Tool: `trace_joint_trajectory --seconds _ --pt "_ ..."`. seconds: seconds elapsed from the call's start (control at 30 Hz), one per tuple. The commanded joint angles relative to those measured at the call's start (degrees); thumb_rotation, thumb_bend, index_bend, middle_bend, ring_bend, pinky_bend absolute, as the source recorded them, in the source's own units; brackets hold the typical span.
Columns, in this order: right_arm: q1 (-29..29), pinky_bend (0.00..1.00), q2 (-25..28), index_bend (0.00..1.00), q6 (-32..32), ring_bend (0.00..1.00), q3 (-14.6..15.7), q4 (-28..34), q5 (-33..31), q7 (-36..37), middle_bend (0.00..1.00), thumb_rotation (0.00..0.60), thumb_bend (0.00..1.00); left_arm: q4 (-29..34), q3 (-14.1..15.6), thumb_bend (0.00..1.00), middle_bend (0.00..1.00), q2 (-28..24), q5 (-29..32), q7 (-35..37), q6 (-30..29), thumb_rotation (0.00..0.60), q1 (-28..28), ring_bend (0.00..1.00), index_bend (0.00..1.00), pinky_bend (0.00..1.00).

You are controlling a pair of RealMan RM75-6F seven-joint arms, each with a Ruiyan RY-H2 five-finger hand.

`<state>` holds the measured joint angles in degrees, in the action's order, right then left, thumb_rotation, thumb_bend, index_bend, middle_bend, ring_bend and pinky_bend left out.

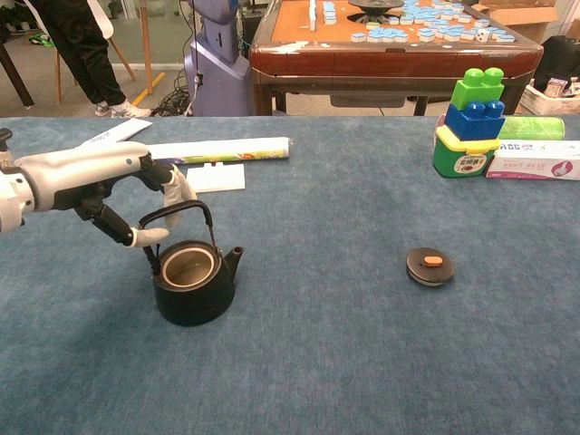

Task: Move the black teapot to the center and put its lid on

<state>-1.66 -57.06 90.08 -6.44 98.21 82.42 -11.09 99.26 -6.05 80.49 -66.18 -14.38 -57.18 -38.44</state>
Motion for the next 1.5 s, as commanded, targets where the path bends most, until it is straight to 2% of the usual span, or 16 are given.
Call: trace_joint_trajectory --seconds 0.03,0.27,0.57,0.77,1.17,1.5 --pt "0.01 0.05 -0.01 0.22 0.0 0.0 -0.03 -0.06 -0.01 0.08 0.19 0.6 0.28 -0.25 0.07 0.39 0.27 0.43 0.13 -0.18 -0.18 0.6 0.1 0.23 0.58 0.15" --pt "0.04 0.05 -0.08 0.22 -0.05 0.0 -0.16 -0.31 -0.18 0.32 0.19 0.6 0.28 -0.05 0.11 0.43 0.3 1.25 -0.18 0.0 -1.13 0.6 0.61 0.24 0.65 0.15" --pt "-0.04 0.05 -0.34 0.22 -0.14 0.0 -0.3 -0.67 -0.2 0.49 0.19 0.6 0.28 1.28 -0.57 0.44 0.34 -0.06 -2.57 4.61 -1.75 0.6 1.51 0.26 0.72 0.15" --pt "0.05 0.05 -0.42 0.22 0.05 0.0 -0.36 -0.79 -0.14 0.63 0.19 0.6 0.28 2.17 -1.01 0.44 0.34 -1.22 -3.79 8.11 -1.12 0.6 1.72 0.26 0.73 0.15" --pt "-0.01 0.05 -0.33 0.22 0.05 0.0 -0.35 -0.55 0.28 0.46 0.19 0.6 0.28 3.93 -5.46 0.43 0.34 -2.33 -2.4 13.68 1.23 0.6 -0.5 0.26 0.73 0.15" --pt "0.27 0.05 -0.2 0.22 0.18 0.0 -0.3 -0.33 -0.02 0.22 0.19 0.6 0.28 0.97 -9.5 0.43 0.34 0.94 0.62 15.02 3.71 0.6 -4.75 0.26 0.73 0.15"
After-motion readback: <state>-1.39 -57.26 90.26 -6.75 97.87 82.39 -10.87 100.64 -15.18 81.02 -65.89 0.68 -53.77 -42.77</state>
